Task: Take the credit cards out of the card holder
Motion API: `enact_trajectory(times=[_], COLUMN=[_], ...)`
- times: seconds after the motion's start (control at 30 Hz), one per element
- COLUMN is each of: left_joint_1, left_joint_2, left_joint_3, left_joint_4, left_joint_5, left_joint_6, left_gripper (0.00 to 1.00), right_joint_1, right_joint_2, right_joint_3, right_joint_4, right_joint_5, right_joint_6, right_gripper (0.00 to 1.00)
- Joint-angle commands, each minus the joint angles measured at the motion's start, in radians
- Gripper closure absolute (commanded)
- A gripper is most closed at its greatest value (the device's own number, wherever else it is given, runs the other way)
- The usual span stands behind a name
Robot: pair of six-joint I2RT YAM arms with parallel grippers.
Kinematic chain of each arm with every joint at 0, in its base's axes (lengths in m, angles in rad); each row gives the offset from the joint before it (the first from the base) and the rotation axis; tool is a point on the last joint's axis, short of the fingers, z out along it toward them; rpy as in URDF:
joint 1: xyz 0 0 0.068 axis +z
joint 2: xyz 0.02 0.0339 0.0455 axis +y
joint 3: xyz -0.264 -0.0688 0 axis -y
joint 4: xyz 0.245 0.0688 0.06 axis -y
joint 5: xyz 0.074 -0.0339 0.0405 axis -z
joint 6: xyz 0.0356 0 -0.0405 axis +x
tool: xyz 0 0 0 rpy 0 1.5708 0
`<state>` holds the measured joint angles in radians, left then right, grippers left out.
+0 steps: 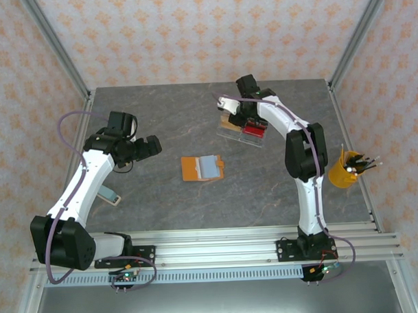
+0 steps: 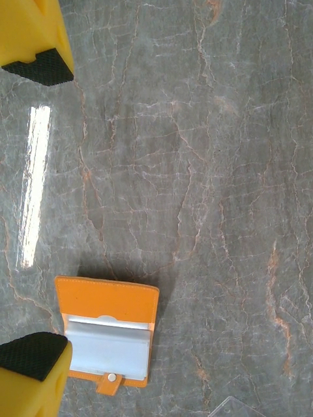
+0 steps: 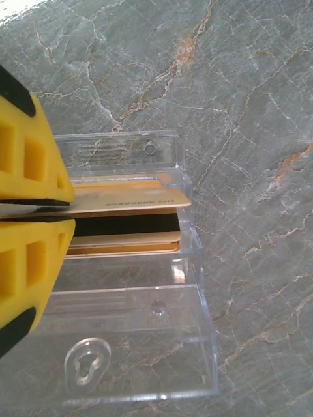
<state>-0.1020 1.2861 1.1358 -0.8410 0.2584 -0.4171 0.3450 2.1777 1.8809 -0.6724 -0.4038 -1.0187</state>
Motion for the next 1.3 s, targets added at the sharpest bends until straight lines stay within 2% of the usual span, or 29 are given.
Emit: enact_trajectory(times=[0.0, 0.1, 0.17, 0.33, 0.57, 0.7, 0.8, 1.03, 1.13, 1.2, 1.27], left_joint_1=[0.013, 0.014, 0.014, 0.013, 0.014, 0.015, 0.014, 0.012, 0.012, 0.011, 0.012], left_joint_2=[0.009, 0.009, 0.009, 0.002, -0.04, -0.084, -0.136, -0.303, -0.333, -0.334, -0.327], left_joint_3=[-0.013, -0.014, -0.014, -0.013, -0.019, -0.027, -0.042, -0.142, -0.176, -0.196, -0.235], left_joint_4=[0.013, 0.013, 0.014, 0.017, 0.029, 0.04, 0.056, 0.175, 0.21, 0.234, 0.283], left_joint_5=[0.013, 0.012, 0.011, 0.001, -0.039, -0.096, -0.18, -0.379, -0.433, -0.466, -0.507], left_joint_6=[0.016, 0.015, 0.013, 0.008, -0.003, -0.01, -0.015, -0.048, -0.063, -0.08, -0.092], left_gripper=[0.0, 0.0, 0.0, 0.0, 0.0, 0.0, 0.0, 0.0, 0.0, 0.0, 0.0], right_joint_1=[-0.007, -0.007, -0.007, -0.007, -0.006, -0.006, -0.007, -0.006, -0.007, -0.006, -0.007], right_joint_2=[0.009, -0.006, -0.028, -0.139, -0.396, -0.579, -0.729, -1.078, -1.159, -1.184, -1.187], right_joint_3=[0.033, 0.041, 0.048, -0.021, -0.323, -0.541, -0.693, -0.998, -1.086, -1.134, -1.172], right_joint_4=[0.017, 0.01, -0.001, 0.049, 0.254, 0.401, 0.48, 0.62, 0.636, 0.646, 0.657], right_joint_5=[-0.001, 0.0, -0.018, -0.037, 0.004, 0.12, 0.238, 0.582, 0.589, 0.639, 0.702], right_joint_6=[0.025, 0.072, 0.109, 0.247, 0.572, 0.762, 0.862, 0.971, 0.915, 0.914, 0.909], right_gripper=[0.84, 0.8, 0.72, 0.68, 0.64, 0.61, 0.56, 0.28, 0.17, 0.04, 0.0])
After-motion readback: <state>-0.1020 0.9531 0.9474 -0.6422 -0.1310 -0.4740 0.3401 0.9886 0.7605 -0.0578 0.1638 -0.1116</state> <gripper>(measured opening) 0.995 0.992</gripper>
